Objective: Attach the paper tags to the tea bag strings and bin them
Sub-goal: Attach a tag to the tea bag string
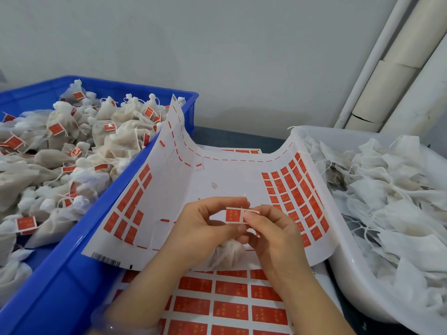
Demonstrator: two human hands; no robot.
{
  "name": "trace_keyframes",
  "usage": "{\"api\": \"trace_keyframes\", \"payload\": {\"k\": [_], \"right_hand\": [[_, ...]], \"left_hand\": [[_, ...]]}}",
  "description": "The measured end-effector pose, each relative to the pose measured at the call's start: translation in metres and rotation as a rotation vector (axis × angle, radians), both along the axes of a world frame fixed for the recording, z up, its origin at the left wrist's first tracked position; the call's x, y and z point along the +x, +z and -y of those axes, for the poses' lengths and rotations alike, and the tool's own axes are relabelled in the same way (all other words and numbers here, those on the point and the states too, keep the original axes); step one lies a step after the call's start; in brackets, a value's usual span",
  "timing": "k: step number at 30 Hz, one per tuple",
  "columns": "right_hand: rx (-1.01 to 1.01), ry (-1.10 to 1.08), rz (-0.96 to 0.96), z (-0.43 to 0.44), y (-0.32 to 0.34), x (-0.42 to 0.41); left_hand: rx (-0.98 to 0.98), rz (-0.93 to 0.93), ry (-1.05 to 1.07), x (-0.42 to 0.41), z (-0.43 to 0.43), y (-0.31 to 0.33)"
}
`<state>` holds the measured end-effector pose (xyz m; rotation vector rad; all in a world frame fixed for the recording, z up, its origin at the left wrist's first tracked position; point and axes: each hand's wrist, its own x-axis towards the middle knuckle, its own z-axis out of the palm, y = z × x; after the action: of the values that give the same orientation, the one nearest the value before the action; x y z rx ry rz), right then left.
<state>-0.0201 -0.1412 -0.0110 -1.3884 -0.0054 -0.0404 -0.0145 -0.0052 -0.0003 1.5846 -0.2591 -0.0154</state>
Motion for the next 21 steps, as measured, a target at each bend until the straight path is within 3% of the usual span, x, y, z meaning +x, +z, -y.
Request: {"api": "trace_keyframes", "payload": {"k": [7, 21], "right_hand": [[0.066, -0.028, -0.053, -0.0007, 0.0001, -0.0003], [-0.011, -0.089, -0.015, -0.0009, -0.0017, -0.0003]], "left_hand": [[-0.020, 0.032, -0.045, -0.0013, 0.0002, -0.0008], [-0.042, 0.053, -0.050, -0.0020, 0.0007, -0.0006]]}}
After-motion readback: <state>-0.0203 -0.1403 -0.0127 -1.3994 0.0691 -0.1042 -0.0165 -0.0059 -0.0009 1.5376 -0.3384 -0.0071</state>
